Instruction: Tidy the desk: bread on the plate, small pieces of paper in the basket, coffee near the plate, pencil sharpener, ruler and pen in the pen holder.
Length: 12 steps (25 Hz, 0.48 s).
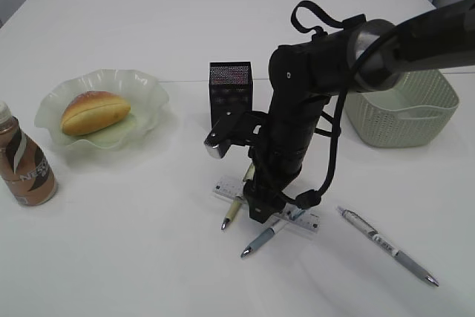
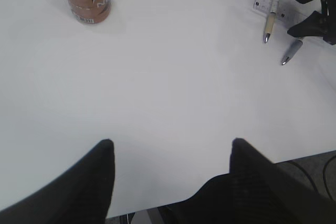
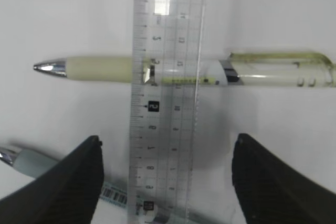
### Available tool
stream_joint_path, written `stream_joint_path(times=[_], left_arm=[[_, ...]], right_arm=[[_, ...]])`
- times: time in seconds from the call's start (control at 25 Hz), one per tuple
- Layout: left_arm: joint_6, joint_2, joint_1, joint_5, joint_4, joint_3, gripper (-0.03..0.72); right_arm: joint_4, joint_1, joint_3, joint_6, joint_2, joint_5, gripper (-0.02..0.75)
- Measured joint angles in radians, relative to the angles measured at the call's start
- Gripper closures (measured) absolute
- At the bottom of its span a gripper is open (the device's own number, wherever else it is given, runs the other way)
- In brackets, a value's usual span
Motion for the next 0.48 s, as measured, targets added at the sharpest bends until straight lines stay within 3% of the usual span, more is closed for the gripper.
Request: stream_joint_path(times=[0.48], left_arm=[[0.0,0.0,0.0,0.0,0.0,0.0,0.191]], right_arm=[[0.0,0.0,-0.011,0.0,0.029,0.0,0.153]])
